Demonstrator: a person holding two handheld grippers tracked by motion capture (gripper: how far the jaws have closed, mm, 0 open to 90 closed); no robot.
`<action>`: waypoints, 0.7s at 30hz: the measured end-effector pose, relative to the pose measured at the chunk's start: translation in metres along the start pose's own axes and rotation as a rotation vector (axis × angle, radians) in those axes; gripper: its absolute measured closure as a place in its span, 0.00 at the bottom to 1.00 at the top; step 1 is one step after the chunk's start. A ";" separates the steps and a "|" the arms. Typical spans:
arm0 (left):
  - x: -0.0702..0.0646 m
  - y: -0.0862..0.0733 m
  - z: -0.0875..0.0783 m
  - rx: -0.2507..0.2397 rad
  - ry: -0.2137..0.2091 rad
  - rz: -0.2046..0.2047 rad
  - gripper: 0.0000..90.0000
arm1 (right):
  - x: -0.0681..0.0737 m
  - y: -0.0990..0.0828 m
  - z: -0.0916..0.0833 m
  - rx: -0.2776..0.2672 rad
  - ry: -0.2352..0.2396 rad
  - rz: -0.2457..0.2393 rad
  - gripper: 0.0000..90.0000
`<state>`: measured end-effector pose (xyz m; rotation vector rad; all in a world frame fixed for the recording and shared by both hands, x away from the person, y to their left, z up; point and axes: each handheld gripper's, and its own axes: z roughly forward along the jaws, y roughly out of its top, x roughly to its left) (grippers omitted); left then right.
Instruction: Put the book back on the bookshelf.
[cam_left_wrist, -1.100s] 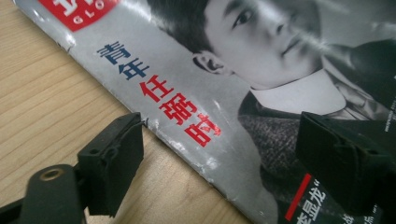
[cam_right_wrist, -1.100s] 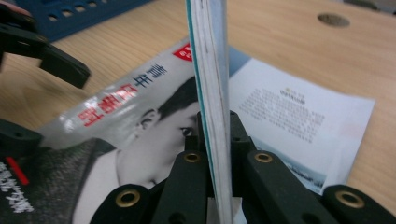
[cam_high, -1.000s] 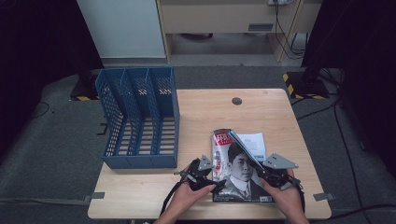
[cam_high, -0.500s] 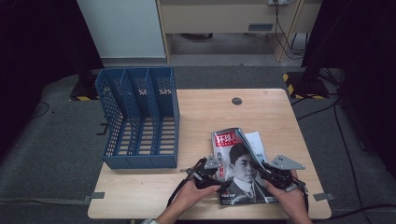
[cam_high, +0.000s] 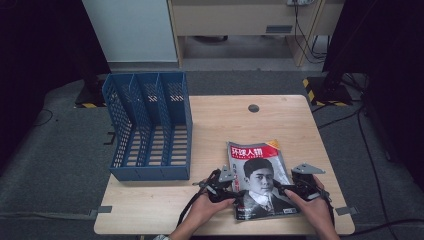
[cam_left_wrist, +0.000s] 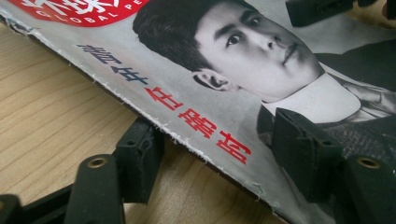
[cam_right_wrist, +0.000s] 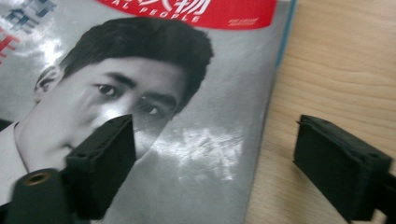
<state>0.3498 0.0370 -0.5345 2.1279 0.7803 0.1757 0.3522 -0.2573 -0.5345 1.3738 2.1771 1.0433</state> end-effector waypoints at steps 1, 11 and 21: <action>0.001 0.000 0.000 -0.002 -0.001 -0.005 0.43 | 0.000 -0.001 0.002 0.011 0.010 -0.007 0.15; 0.001 -0.001 -0.003 -0.002 -0.027 -0.023 0.46 | 0.014 -0.003 -0.001 0.020 0.017 -0.051 0.28; 0.003 0.008 -0.007 0.006 -0.063 -0.027 0.42 | 0.029 -0.007 -0.005 0.015 0.019 -0.085 0.31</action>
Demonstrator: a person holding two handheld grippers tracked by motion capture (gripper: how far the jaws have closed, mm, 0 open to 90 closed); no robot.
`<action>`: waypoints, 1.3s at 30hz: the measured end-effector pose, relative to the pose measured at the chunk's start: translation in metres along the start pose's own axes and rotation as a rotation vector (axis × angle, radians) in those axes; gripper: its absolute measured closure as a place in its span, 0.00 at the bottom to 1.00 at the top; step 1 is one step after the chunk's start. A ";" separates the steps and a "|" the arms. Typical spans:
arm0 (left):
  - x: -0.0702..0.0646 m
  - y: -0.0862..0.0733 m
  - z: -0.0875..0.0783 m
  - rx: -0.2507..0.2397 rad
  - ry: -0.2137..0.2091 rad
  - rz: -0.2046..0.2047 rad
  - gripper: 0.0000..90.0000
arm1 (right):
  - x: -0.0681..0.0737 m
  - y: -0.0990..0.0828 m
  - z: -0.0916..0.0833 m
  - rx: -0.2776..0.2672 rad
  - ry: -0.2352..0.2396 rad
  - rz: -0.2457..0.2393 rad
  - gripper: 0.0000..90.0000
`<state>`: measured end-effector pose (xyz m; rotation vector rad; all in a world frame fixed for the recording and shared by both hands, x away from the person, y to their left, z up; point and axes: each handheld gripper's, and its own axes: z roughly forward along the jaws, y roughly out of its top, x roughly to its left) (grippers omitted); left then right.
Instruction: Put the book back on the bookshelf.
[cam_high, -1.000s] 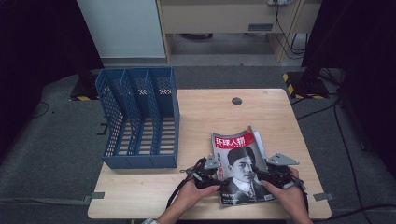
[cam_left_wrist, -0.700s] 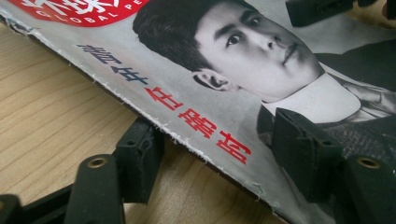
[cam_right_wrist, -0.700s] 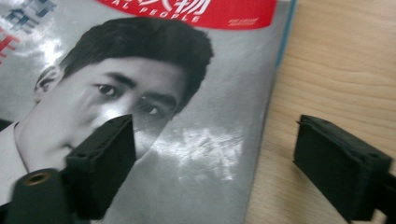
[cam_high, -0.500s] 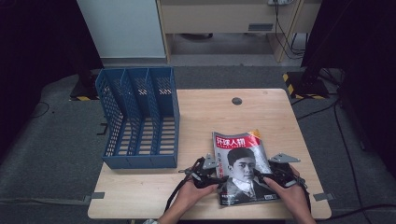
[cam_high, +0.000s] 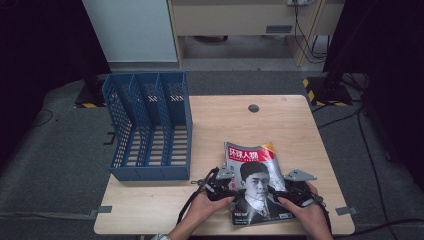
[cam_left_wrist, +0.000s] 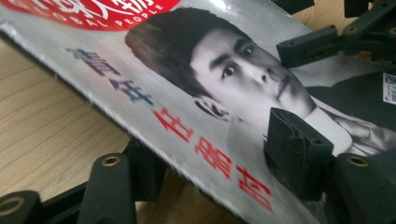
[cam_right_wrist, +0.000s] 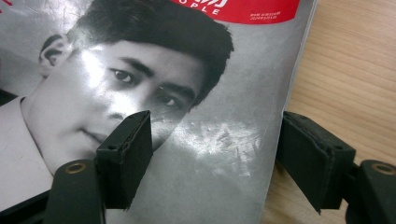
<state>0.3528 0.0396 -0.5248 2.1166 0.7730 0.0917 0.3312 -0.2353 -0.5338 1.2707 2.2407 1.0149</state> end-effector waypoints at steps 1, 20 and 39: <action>0.000 0.000 0.000 0.000 0.000 0.000 0.40 | 0.001 0.000 0.000 -0.002 0.002 0.001 0.31; 0.030 0.061 0.007 0.022 0.048 0.001 0.34 | -0.005 -0.001 -0.001 0.007 0.056 -0.002 0.33; 0.042 0.091 0.008 0.008 0.036 0.009 0.38 | 0.000 -0.001 0.001 -0.003 0.049 0.008 0.33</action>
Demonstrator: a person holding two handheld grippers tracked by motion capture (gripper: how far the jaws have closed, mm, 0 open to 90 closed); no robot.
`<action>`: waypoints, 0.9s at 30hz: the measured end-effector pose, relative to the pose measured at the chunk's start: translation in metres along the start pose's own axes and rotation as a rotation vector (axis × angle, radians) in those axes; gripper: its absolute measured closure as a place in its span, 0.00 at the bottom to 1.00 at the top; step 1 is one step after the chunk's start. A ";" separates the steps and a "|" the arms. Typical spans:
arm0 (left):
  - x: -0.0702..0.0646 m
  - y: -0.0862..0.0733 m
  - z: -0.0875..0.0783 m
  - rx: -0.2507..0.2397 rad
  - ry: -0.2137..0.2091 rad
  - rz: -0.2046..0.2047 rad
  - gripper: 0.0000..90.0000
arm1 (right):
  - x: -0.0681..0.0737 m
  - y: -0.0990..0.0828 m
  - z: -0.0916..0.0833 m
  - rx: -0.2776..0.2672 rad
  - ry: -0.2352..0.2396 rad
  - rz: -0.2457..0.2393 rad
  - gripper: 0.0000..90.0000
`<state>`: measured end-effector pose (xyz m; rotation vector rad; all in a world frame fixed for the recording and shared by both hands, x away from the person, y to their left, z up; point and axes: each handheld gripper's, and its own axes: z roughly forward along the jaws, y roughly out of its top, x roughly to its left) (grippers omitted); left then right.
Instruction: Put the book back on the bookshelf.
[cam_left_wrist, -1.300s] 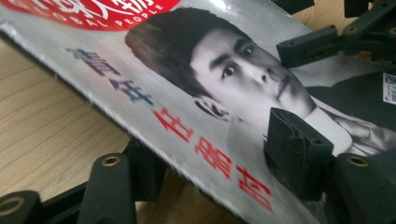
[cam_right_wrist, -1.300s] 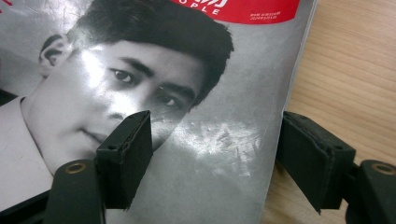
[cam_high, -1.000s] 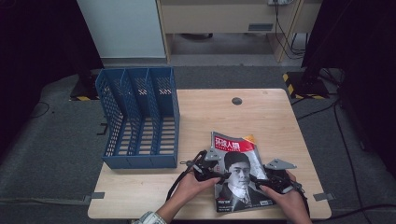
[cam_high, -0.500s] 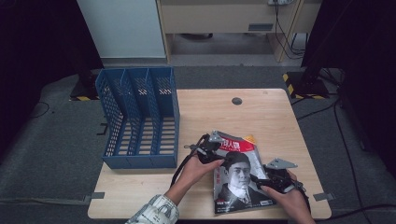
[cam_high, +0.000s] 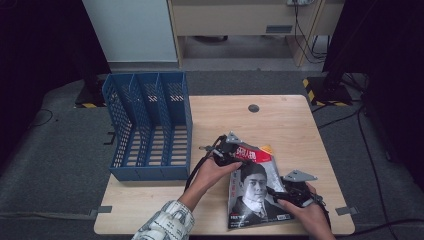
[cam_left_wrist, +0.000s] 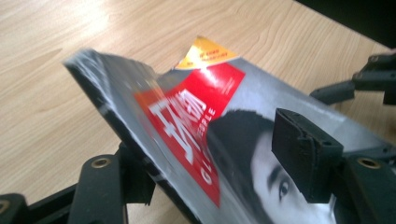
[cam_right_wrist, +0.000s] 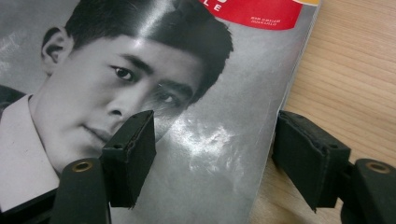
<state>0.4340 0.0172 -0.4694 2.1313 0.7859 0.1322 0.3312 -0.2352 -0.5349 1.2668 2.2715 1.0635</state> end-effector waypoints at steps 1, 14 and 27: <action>0.000 0.000 0.000 0.000 0.000 0.000 0.38 | 0.000 0.000 0.000 -0.003 -0.002 -0.003 0.33; 0.011 0.013 0.001 0.005 0.021 -0.019 0.39 | 0.006 0.003 0.007 -0.019 -0.004 -0.009 0.33; 0.016 0.014 0.014 0.063 0.034 -0.009 0.48 | 0.005 0.003 0.007 -0.020 0.001 -0.013 0.33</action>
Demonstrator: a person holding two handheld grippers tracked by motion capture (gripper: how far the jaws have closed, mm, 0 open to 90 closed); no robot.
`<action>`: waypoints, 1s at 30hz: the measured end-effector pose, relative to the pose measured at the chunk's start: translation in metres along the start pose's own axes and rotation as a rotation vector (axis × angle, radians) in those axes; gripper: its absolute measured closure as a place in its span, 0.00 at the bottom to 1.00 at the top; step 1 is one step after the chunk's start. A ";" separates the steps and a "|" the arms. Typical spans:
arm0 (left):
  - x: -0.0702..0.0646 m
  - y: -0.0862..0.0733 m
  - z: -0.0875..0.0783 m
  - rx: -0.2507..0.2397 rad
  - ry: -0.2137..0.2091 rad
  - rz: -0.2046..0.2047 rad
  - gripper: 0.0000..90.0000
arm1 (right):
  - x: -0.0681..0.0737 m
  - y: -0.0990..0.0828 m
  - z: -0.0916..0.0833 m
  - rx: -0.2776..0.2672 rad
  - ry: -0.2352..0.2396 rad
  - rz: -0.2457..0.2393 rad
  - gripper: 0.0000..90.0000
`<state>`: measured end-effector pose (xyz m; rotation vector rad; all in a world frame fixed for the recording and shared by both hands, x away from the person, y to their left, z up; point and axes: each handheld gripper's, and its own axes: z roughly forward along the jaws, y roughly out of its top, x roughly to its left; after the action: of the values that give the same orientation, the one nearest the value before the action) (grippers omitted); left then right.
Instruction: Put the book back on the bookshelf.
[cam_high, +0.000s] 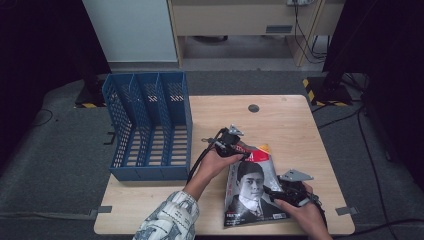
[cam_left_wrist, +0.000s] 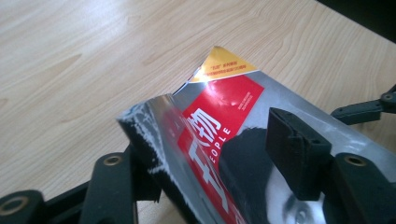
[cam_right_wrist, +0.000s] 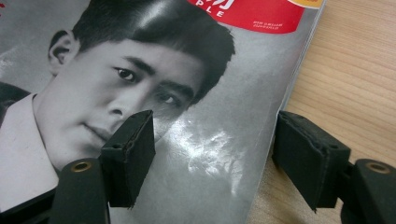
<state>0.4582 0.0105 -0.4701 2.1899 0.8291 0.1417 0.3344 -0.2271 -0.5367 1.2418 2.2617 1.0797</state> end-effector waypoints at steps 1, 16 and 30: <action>0.000 0.000 0.002 0.004 -0.006 0.002 0.48 | 0.000 0.000 0.000 0.000 0.001 0.001 0.33; -0.001 -0.020 0.017 0.013 -0.021 -0.033 0.62 | 0.000 0.000 0.000 0.001 0.002 -0.001 0.33; 0.000 -0.016 0.014 0.042 -0.084 -0.091 0.77 | -0.001 0.000 0.000 0.004 0.006 -0.005 0.33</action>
<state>0.4545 0.0093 -0.4910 2.1766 0.8899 -0.0126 0.3349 -0.2276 -0.5364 1.2359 2.2715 1.0797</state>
